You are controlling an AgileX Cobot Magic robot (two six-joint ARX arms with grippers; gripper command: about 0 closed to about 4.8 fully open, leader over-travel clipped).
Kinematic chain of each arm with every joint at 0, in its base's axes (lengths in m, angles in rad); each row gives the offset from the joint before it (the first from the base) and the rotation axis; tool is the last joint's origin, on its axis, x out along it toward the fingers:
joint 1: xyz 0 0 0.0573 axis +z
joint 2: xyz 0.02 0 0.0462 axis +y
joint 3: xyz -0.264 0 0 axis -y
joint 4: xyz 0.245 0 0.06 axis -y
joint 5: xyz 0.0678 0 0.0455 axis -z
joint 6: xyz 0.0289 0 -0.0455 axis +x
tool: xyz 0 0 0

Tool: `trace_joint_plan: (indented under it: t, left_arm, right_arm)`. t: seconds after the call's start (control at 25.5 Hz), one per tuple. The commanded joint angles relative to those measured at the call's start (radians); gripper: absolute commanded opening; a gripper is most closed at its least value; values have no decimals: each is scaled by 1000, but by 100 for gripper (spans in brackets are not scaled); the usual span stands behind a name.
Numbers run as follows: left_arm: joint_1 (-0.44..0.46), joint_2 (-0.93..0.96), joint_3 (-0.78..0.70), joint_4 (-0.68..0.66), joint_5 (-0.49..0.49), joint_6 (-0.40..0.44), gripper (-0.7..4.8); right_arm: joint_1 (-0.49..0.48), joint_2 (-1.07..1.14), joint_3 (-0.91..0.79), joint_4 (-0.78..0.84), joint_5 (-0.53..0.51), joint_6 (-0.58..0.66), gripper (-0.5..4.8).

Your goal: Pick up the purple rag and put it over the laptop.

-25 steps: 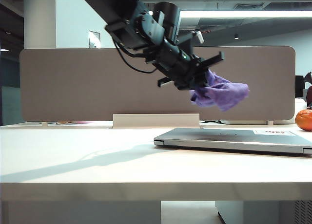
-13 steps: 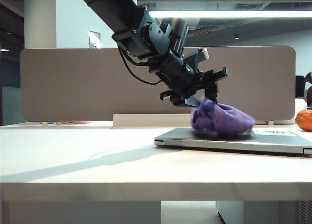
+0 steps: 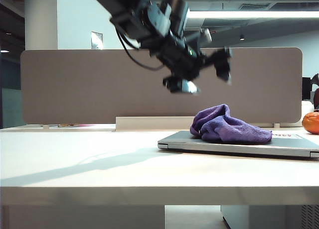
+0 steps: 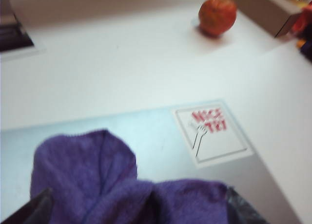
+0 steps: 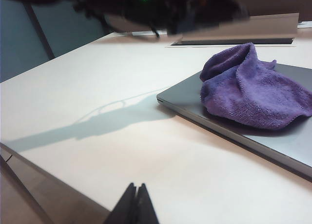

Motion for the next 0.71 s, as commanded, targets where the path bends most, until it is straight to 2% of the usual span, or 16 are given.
trace_joint_plan:
  t: [0.04, 0.27, 0.31, 0.43, 0.55, 0.71]
  left_arm:
    - [6, -56, 5, -10, -3, 2, 479]
    - [31, -152, 5, -86, -24, 6, 186]
    - [32, -162, 5, -100, -24, 6, 150]
    - [52, -193, 5, -155, -27, 10, 76]
    - [74, -220, 5, -215, -37, 55, -9]
    - [102, -253, 5, -306, -92, 113, -6]
  right_arm:
    - [0, -2, -6, 10, 7, 0, -8]
    - [-1, -2, -6, 10, 116, 0, -8]
    - [0, -2, -6, 10, 147, -2, -8]
    - [-1, -2, -6, 10, 245, -8, -8]
    - [-1, -2, -6, 10, 346, -8, -8]
    - [-1, -2, -6, 10, 478, -16, -8]
